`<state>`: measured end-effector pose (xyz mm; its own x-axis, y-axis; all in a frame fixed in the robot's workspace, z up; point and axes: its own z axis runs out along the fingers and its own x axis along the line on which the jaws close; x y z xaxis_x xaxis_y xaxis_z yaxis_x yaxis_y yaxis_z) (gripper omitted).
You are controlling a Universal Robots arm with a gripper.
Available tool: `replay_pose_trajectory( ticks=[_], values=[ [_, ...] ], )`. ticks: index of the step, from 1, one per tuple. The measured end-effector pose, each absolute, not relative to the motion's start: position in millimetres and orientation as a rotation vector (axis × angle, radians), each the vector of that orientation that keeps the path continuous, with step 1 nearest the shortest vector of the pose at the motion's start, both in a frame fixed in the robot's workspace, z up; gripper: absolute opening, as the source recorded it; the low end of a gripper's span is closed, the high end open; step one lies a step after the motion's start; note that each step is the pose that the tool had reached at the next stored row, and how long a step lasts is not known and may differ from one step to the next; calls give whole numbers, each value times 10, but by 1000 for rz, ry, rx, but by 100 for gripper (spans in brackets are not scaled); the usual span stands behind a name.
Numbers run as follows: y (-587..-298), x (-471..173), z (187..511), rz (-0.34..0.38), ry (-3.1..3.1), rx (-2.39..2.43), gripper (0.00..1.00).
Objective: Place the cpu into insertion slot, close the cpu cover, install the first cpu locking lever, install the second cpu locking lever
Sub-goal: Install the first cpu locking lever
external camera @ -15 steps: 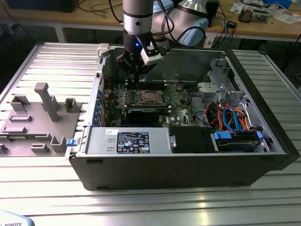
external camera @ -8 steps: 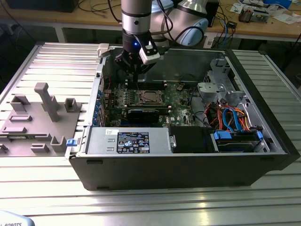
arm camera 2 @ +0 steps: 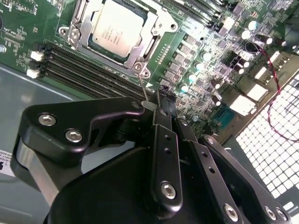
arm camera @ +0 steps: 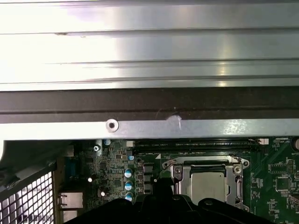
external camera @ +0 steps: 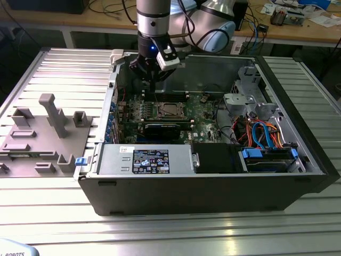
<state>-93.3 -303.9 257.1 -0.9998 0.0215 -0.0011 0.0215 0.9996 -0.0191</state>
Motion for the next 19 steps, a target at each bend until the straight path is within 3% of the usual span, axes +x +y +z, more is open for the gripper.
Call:
replay_pose_trajectory(
  ticks=[19],
  values=[
    [-2981, -1013, 2819, -30, 3140, 34, 11]
  ],
)
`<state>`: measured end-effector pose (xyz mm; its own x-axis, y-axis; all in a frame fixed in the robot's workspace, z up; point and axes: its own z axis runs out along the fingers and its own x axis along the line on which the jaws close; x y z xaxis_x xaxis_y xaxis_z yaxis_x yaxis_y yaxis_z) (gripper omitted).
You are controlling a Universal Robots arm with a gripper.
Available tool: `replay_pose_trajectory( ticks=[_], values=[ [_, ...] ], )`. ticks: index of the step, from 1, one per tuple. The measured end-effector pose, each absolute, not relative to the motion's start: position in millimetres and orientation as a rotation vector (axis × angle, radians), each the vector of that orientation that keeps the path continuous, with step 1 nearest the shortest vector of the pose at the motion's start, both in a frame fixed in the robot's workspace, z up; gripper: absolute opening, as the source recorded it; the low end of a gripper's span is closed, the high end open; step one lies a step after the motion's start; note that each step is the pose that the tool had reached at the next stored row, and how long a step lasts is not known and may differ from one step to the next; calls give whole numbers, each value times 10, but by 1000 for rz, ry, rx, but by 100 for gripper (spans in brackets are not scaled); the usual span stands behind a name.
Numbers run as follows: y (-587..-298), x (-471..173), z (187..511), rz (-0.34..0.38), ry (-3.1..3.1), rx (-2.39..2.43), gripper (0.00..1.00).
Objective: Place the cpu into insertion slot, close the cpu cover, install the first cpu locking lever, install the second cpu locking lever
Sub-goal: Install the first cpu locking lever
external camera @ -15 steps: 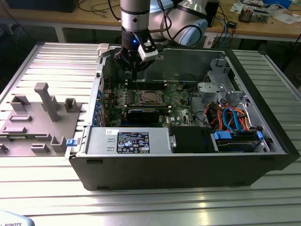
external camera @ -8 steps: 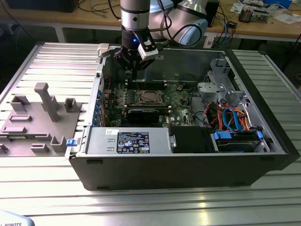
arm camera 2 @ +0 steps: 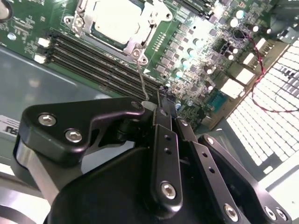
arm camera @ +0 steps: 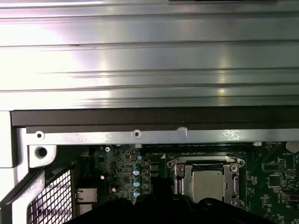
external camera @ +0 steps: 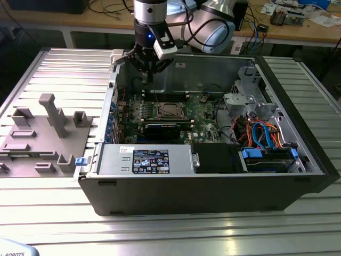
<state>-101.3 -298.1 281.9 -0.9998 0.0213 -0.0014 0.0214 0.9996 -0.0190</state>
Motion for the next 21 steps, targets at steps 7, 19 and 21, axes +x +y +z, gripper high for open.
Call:
replay_pose_trajectory(
  ticks=[7, 19, 21],
  values=[
    [-2981, -1034, 2722, -20, 3141, 14, 11],
    [-2979, -1008, 2690, -10, 3141, -19, 11],
    [-2978, -994, 2690, -9, 3140, -21, 11]
  ],
)
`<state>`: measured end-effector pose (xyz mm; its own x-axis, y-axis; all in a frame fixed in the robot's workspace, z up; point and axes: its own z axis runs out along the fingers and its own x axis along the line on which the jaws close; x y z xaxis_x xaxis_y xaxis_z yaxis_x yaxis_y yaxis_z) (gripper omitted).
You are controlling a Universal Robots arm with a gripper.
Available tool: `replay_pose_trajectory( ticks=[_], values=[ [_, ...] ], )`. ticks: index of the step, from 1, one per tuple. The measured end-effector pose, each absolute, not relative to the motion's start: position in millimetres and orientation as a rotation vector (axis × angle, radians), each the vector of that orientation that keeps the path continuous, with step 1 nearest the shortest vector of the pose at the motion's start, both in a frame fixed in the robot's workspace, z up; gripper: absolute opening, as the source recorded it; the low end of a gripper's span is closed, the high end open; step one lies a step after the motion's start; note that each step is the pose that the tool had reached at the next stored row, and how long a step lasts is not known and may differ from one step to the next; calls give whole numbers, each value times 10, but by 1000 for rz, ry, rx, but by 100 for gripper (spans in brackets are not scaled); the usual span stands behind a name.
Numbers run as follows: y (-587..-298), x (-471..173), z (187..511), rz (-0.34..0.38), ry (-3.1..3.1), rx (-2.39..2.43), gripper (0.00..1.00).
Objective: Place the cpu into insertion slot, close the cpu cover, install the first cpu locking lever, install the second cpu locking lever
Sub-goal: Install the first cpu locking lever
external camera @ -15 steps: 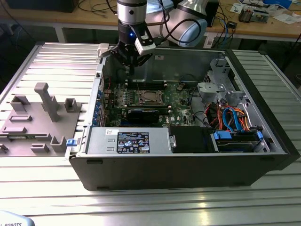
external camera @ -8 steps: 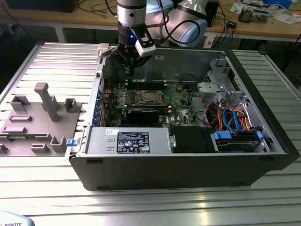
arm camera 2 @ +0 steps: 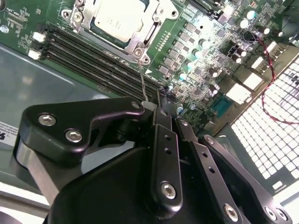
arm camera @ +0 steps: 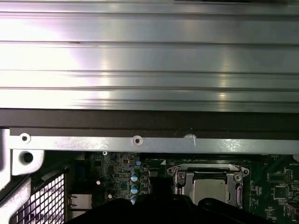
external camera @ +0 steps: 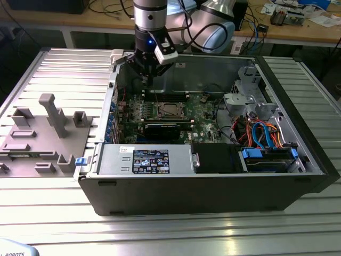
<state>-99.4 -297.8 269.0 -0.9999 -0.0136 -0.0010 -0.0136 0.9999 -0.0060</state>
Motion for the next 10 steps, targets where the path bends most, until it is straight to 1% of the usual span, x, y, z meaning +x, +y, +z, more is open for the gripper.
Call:
replay_pose_trajectory(
  ticks=[10],
  values=[
    [-2979, -970, 2687, -9, 3140, -21, 11]
  ],
)
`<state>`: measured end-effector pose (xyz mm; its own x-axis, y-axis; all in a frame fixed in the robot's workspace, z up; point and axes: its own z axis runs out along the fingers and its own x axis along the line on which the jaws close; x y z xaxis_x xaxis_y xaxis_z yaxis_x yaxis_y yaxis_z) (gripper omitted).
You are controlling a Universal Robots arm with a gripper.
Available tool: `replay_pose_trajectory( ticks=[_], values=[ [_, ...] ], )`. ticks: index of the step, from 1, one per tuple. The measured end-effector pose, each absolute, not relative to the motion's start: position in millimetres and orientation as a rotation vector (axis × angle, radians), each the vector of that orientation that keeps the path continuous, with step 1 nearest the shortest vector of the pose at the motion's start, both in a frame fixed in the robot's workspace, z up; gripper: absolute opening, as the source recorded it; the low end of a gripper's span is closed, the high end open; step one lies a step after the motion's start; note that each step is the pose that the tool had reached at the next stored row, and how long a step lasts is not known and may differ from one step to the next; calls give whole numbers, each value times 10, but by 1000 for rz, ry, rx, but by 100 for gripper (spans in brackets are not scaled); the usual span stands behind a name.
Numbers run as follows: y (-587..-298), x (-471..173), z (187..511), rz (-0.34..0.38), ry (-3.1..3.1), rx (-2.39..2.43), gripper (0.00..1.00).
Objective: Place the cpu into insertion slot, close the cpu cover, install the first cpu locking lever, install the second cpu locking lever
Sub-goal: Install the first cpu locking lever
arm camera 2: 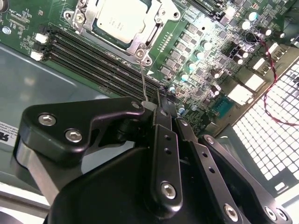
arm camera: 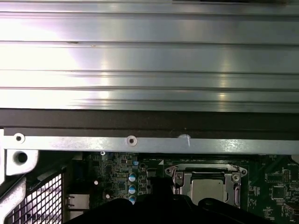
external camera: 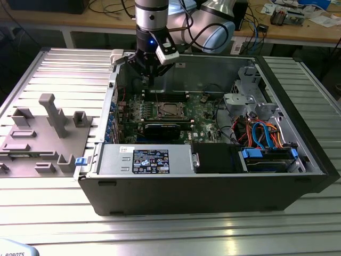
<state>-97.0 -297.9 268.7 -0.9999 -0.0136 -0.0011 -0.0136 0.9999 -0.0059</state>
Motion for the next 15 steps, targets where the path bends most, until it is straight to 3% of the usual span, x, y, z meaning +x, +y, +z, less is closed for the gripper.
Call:
replay_pose_trajectory(
  ticks=[15],
  values=[
    [-2979, -943, 2671, -9, 3141, -21, 11]
  ],
)
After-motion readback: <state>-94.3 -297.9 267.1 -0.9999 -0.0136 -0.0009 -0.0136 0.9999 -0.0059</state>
